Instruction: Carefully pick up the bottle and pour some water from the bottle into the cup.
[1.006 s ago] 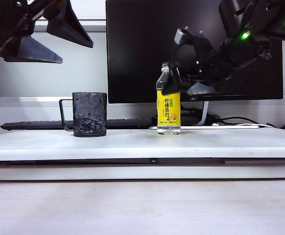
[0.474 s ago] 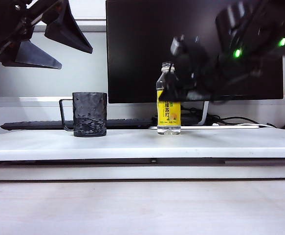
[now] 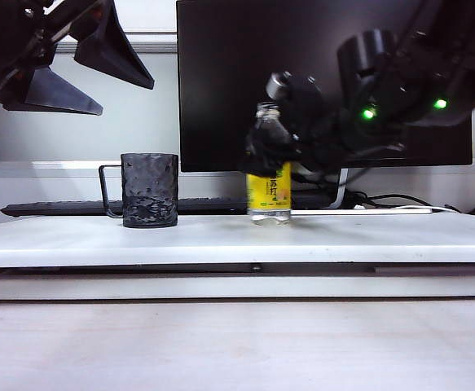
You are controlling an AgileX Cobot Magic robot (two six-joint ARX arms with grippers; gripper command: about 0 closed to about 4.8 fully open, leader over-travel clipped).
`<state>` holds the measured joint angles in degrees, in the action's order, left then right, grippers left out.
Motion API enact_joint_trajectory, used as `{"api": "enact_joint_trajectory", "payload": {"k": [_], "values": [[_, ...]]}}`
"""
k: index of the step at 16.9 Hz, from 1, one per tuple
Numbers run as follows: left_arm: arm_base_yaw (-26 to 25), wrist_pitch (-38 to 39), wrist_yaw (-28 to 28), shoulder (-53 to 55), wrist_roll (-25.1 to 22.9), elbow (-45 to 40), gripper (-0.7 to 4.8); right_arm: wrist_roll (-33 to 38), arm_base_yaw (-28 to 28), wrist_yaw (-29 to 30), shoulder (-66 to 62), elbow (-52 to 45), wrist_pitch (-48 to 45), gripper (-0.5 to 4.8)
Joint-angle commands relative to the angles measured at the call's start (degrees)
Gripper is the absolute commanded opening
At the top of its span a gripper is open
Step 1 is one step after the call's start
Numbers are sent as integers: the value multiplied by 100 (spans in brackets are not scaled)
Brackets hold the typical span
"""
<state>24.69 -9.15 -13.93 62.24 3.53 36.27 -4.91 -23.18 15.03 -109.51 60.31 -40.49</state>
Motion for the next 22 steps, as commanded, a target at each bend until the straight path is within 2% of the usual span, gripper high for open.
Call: {"api": "enact_joint_trajectory", "payload": {"k": [1, 5, 9, 14, 20, 22], "values": [[-9, 133, -24, -9, 7, 7, 479, 42, -50, -160, 24, 70, -120, 479], [-9, 199, -26, -9, 9, 7, 479, 44, -52, -160, 24, 70, 310, 468], [-7, 205, -26, -9, 9, 7, 479, 63, -52, -70, 28, 70, 426, 208], [-9, 350, -24, -9, 7, 7, 479, 63, -59, 35, 201, 70, 389, 200], [-7, 262, -39, -11, 11, 9, 479, 2, -68, 33, 1329, 72, 476, 202], [-7, 262, -42, -20, 11, 9, 479, -472, -109, 11, 1587, 74, 647, 202]]}}
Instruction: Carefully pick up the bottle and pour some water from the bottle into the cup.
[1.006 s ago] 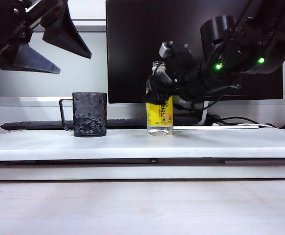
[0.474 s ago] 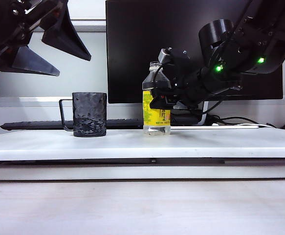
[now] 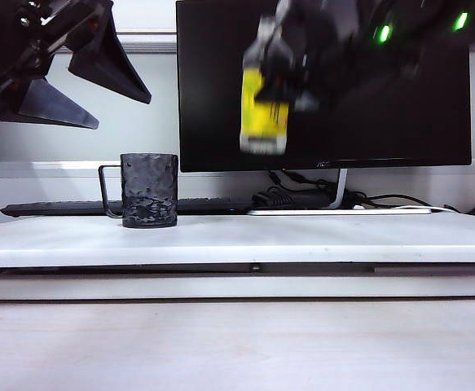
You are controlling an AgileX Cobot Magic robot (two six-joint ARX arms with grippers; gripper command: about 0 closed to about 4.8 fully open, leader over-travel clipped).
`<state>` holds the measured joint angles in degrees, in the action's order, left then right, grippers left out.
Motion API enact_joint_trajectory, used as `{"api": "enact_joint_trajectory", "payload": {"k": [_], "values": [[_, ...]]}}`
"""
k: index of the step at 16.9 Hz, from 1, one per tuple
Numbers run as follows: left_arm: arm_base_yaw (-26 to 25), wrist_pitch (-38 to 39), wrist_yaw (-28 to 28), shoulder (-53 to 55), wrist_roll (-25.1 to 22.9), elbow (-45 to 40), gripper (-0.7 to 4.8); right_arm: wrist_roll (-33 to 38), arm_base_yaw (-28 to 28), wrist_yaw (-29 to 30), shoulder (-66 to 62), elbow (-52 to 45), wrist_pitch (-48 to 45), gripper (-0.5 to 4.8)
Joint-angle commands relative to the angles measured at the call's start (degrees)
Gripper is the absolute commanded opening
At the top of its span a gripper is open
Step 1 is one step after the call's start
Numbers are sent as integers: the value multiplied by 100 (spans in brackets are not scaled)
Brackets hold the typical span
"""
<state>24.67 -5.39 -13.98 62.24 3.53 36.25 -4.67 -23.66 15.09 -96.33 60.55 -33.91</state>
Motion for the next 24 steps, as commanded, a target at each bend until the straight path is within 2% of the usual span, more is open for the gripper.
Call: {"api": "enact_joint_trajectory", "payload": {"k": [1, 3, 5, 9, 10, 15, 17, 19, 21, 24], "values": [[-4, -116, -28, -50, 7, 11, 479, -975, -142, -127, 372, 57, 201, 202], [-7, -181, -15, -118, -13, 13, 479, -1600, -282, -614, 420, 243, 949, 202], [-7, -310, -22, -168, -11, 15, 479, -1871, -334, -946, 389, 540, 1698, 203], [-7, -498, 9, -485, -15, 15, 479, -2487, -378, -1414, 367, 1016, 2205, 211], [-7, -575, 7, -520, -37, 17, 479, -2662, -433, -1410, 337, 1082, 2282, 211], [-7, -868, 22, -691, -162, 17, 479, -4258, -1047, -2159, -120, 1231, 2341, 211], [-7, -844, 20, -761, -160, 15, 479, -4454, -1119, -2446, -479, 1491, 2341, 211], [-7, -833, 2, -820, -160, 15, 479, -4516, -1119, -2468, -737, 1757, 2339, 211], [-7, -820, -9, -896, -160, 15, 479, -5084, -1123, -2553, -1023, 1937, 2227, 211], [-9, -708, -17, -927, -164, 15, 479, -5265, -1128, -2553, -1161, 1976, 2168, 211]]}}
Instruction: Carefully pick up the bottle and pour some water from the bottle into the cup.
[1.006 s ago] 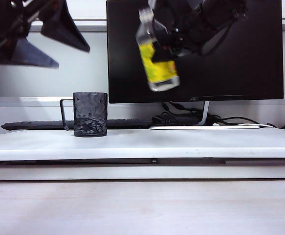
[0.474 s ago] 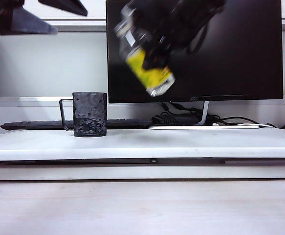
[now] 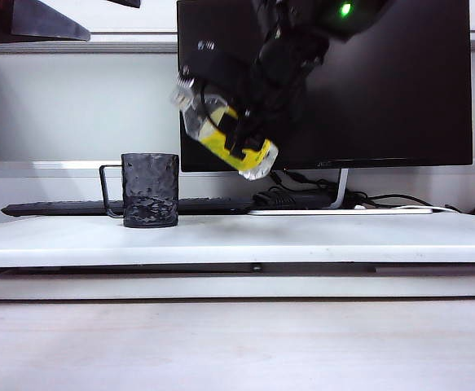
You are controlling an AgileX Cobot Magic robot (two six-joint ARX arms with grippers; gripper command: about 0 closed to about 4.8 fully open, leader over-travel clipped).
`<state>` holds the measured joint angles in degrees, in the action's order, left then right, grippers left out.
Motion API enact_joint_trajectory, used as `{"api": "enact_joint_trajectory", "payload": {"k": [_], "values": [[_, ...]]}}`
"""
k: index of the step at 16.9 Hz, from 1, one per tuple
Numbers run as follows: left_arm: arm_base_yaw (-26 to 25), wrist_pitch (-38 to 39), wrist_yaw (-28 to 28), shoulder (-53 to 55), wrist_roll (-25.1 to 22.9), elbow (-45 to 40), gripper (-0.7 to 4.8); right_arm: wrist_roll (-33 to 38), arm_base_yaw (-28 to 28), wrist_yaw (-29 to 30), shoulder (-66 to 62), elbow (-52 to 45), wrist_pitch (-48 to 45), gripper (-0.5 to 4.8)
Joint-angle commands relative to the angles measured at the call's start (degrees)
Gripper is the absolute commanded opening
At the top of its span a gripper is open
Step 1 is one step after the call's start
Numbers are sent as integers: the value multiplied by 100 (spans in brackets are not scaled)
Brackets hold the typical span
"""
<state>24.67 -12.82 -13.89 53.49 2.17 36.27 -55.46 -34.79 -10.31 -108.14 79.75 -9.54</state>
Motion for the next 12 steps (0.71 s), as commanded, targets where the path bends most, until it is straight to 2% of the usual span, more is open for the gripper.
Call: {"api": "enact_joint_trajectory", "payload": {"k": [1, 3, 6, 9, 10, 12], "values": [[-7, 52, -50, -55, -31, 13, 479, -358, -52, -31, 15, 57, -278, 210], [-9, 74, -20, -55, -291, 13, 479, -557, -81, -9, 15, 57, -553, 211], [-11, 120, 431, -52, -511, 13, 479, -1362, -114, -4, -170, 59, -1102, 211], [-13, 138, 678, 50, -793, 9, 479, -1464, -118, -7, -378, 59, -1215, 211], [-24, 109, 839, 249, -820, 9, 479, -1869, -116, -4, -485, 57, -1290, 211], [-24, -70, 1340, 715, -918, 9, 479, -2002, -107, 2, -608, 61, -1652, 211]]}}
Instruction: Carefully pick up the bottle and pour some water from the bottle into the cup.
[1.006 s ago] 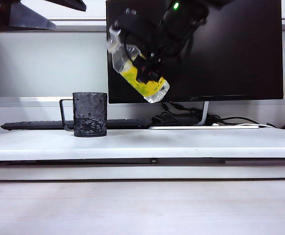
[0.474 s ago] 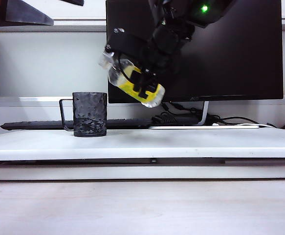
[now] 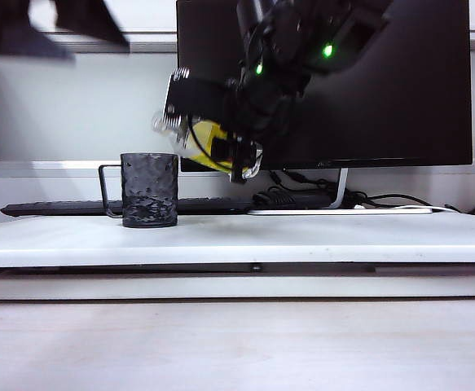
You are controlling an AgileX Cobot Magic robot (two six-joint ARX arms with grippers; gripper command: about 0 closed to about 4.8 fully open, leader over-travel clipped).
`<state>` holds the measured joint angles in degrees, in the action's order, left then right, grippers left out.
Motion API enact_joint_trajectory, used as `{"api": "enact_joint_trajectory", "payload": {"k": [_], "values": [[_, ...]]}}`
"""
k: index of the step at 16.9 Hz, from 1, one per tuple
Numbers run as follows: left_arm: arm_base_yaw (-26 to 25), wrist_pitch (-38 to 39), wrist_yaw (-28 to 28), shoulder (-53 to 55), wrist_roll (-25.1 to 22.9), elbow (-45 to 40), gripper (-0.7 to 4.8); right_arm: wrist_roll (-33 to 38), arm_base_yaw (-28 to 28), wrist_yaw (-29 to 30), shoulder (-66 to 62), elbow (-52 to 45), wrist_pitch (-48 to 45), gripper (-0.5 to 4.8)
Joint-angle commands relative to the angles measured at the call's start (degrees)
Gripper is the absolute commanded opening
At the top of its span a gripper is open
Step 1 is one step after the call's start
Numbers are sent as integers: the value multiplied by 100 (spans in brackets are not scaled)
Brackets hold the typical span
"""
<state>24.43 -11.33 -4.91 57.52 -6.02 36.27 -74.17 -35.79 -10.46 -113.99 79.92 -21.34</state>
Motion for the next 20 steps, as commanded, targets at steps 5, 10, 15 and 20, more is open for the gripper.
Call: {"api": "enact_joint_trajectory", "payload": {"k": [5, 10, 15, 20], "values": [[-592, -1757, 483, 1523, -52, 20, 479, -262, 50, -2, -76, 39, -682, 211], [-748, -1878, -72, 1663, 50, 20, 479, -817, 210, 415, -79, 39, -848, 210], [-732, -1867, -586, 1661, 219, 17, 479, -1755, 245, 417, -79, 39, -1134, 210], [-651, -1766, -693, 1661, 240, 17, 479, -1993, 273, 411, -87, 39, -1294, 205]]}}
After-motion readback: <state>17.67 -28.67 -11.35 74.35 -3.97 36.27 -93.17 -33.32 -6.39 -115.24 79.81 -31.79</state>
